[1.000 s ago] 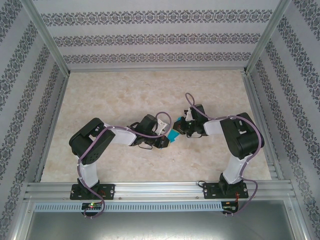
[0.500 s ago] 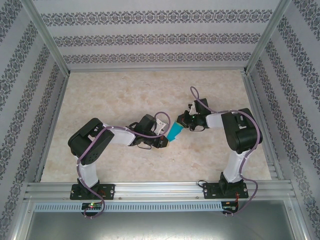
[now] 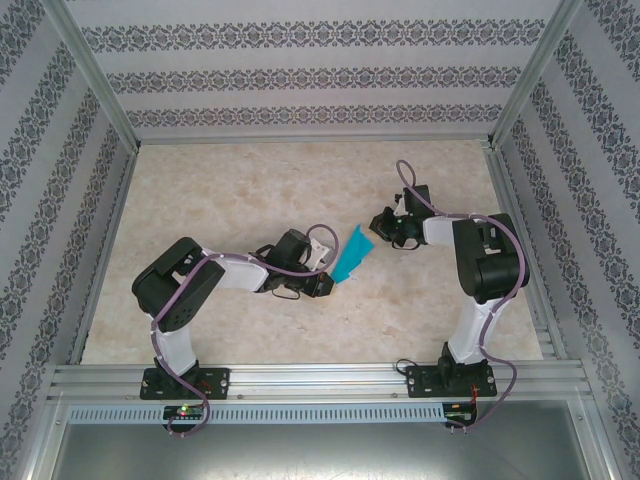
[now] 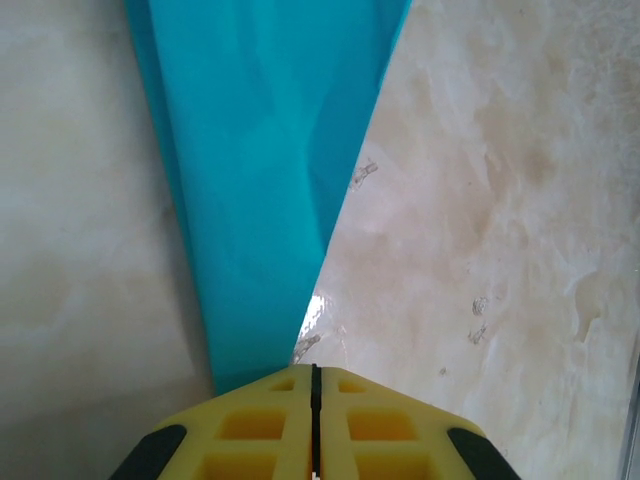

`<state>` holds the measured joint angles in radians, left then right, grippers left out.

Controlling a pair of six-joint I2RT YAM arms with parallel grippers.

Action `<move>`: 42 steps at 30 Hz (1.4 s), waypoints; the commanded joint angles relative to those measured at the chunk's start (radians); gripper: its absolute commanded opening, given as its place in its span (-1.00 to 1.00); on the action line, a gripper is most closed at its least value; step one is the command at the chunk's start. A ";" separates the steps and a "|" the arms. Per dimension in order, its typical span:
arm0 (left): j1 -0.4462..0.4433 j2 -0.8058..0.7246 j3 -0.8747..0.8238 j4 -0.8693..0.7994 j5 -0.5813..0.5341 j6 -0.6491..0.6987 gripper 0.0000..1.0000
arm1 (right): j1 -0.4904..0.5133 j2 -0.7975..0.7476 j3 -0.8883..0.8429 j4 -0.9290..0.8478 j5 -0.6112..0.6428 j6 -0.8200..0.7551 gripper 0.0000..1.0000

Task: Fold a paper plane with a square sheet of paper (pick it up from the middle)
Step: Move a paper plane to the center of the table.

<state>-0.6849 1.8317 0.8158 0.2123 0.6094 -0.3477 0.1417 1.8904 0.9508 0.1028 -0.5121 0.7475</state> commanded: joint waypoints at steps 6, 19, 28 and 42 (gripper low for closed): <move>0.021 -0.082 0.038 -0.295 -0.010 -0.034 -0.59 | -0.001 -0.185 -0.065 -0.112 0.021 -0.090 -0.75; 0.009 -0.165 0.196 -0.525 -0.186 0.062 0.04 | 0.077 -0.411 -0.267 -0.126 -0.042 -0.065 -0.21; -0.008 -0.030 0.292 -0.544 -0.216 0.086 0.04 | 0.158 -0.418 -0.355 -0.020 -0.042 0.028 -0.12; -0.005 0.026 0.298 -0.525 -0.221 0.084 -0.70 | 0.254 -0.376 -0.413 0.145 -0.055 0.151 -0.08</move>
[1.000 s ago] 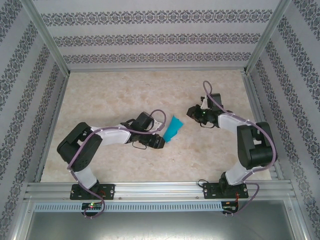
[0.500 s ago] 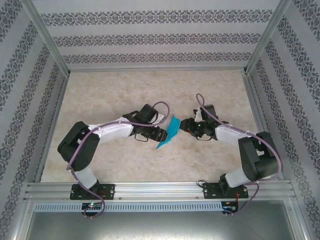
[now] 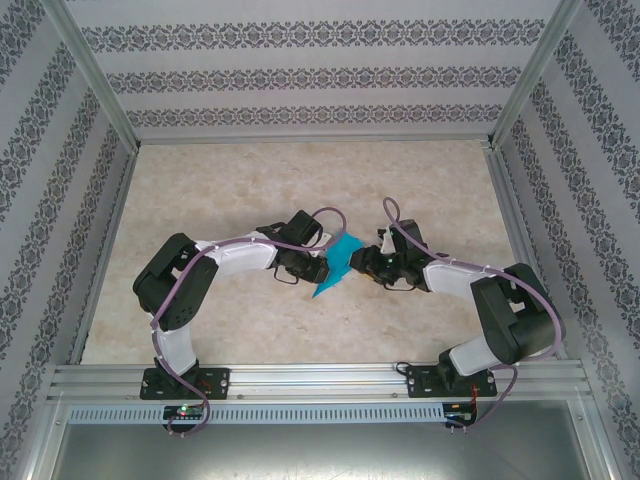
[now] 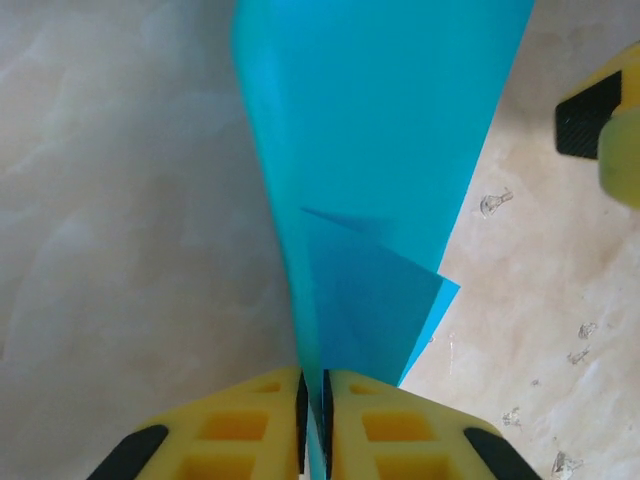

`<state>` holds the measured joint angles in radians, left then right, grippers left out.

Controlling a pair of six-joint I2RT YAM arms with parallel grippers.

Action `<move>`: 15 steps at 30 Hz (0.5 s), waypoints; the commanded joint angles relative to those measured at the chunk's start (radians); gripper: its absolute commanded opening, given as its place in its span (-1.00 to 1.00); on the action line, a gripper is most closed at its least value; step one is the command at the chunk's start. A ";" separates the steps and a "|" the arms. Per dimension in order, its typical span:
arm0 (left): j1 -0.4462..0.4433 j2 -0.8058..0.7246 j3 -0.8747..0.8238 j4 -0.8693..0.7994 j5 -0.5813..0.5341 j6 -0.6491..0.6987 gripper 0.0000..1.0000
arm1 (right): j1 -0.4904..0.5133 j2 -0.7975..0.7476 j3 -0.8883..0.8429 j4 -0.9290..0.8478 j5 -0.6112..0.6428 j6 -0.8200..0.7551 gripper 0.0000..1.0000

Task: Fold a paper plane with a square sheet of paper (pick it up from the middle)
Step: Move a paper plane to the center of the table.

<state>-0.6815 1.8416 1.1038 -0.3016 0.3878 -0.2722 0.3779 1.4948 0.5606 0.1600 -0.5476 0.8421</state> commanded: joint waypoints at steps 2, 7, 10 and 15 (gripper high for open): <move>-0.003 0.010 0.008 -0.010 0.010 0.005 -0.75 | 0.035 0.033 -0.030 0.138 -0.025 0.093 -0.04; 0.020 -0.021 -0.008 0.012 0.062 -0.013 -0.79 | 0.083 0.073 -0.026 0.194 -0.008 0.140 0.04; 0.027 -0.015 -0.017 0.030 0.099 -0.023 -0.79 | 0.098 0.089 -0.015 0.188 0.013 0.143 0.05; 0.045 -0.018 -0.051 0.076 0.138 -0.044 -0.79 | 0.111 0.111 -0.001 0.171 0.027 0.135 0.05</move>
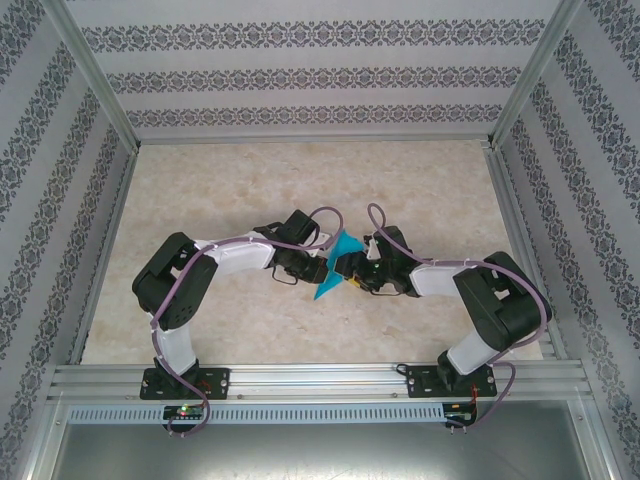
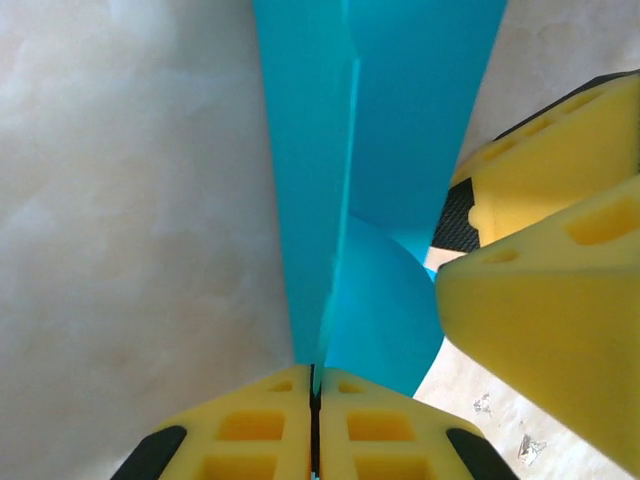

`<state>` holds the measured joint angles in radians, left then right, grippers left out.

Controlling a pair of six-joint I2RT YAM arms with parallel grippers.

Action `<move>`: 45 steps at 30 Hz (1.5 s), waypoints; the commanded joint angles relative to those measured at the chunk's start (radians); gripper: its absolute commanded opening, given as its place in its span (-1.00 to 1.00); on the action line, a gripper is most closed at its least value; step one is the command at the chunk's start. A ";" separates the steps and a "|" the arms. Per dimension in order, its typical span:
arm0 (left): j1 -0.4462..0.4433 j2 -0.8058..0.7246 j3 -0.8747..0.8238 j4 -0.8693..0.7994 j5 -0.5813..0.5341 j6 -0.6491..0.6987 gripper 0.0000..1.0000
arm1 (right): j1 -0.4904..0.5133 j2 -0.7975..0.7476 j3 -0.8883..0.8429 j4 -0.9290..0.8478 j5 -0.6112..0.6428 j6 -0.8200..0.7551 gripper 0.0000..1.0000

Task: Fold a paper plane with a square sheet of paper (pick it up from the middle)
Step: Move a paper plane to the center of the table.

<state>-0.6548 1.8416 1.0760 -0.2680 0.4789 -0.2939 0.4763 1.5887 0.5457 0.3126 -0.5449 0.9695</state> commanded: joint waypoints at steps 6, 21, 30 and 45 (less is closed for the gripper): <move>0.025 -0.023 -0.050 0.081 0.071 -0.045 -0.79 | 0.028 0.050 0.023 0.075 0.005 0.040 0.04; 0.050 -0.048 -0.093 0.123 0.105 -0.071 -0.79 | 0.065 0.032 0.010 0.098 -0.008 0.089 -0.06; 0.065 -0.086 -0.108 0.156 0.158 -0.106 -0.79 | 0.079 -0.031 -0.003 0.087 0.017 0.136 0.00; 0.076 -0.117 -0.138 0.209 0.206 -0.153 -0.79 | 0.091 -0.085 -0.058 0.091 0.070 0.197 -0.09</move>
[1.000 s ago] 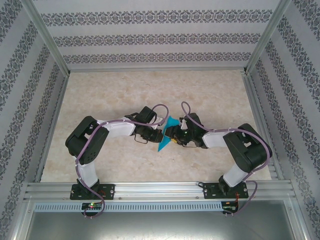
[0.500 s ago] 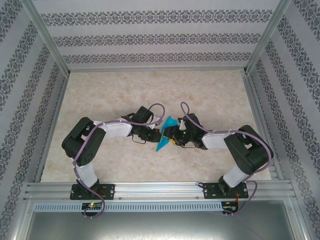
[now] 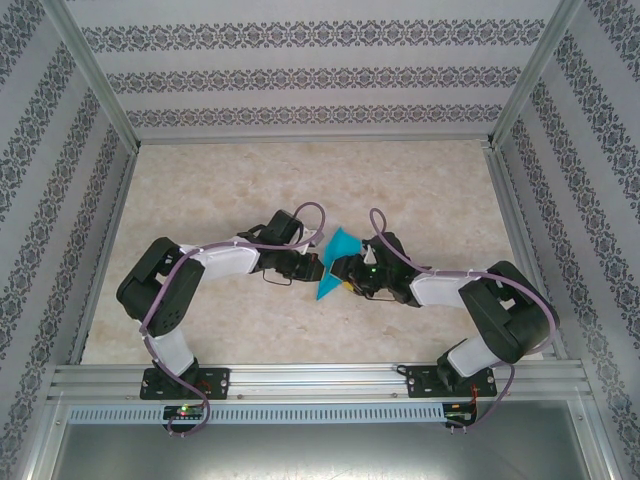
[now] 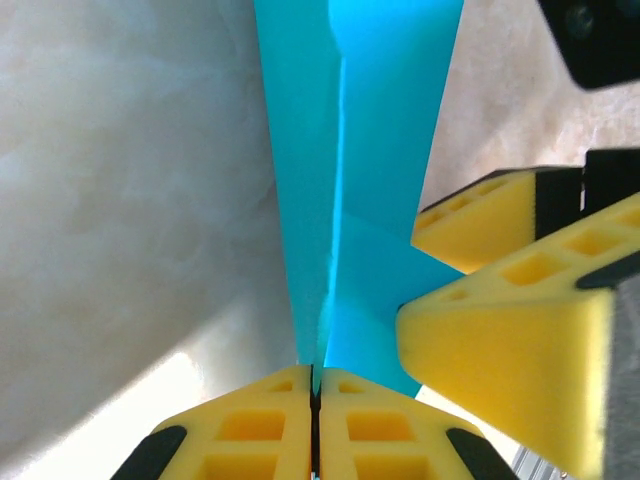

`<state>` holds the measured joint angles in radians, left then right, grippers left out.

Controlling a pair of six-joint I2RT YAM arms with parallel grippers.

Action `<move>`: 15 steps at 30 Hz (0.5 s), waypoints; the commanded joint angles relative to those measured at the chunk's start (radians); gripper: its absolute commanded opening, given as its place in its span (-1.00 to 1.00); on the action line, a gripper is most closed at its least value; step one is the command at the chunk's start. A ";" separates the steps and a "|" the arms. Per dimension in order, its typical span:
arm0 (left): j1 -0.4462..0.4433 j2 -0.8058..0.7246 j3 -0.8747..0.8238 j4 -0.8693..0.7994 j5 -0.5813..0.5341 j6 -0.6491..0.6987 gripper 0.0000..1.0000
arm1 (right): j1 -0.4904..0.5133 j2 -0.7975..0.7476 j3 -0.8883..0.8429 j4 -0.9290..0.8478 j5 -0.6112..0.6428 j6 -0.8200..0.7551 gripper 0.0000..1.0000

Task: Fold a paper plane with a square sheet of paper (pick it up from the middle)
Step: Move a paper plane to the center of the table.

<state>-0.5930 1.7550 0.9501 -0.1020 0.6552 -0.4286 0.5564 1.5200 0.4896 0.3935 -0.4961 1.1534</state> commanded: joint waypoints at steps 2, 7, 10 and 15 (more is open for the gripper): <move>0.014 -0.034 -0.014 0.044 0.035 -0.020 -0.79 | 0.014 -0.008 0.004 0.025 0.019 0.020 -0.13; 0.015 -0.037 -0.020 0.044 0.037 -0.020 -0.79 | 0.019 -0.012 0.020 -0.007 0.032 0.005 -0.30; 0.016 -0.038 -0.020 0.042 0.036 -0.021 -0.79 | 0.023 -0.025 0.021 -0.032 0.047 -0.005 -0.43; 0.016 -0.033 -0.020 0.063 0.052 -0.033 -0.74 | 0.031 -0.031 0.046 -0.063 0.066 -0.021 -0.55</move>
<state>-0.5884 1.7489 0.9424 -0.0772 0.6811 -0.4465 0.5770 1.5116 0.4980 0.3618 -0.4599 1.1530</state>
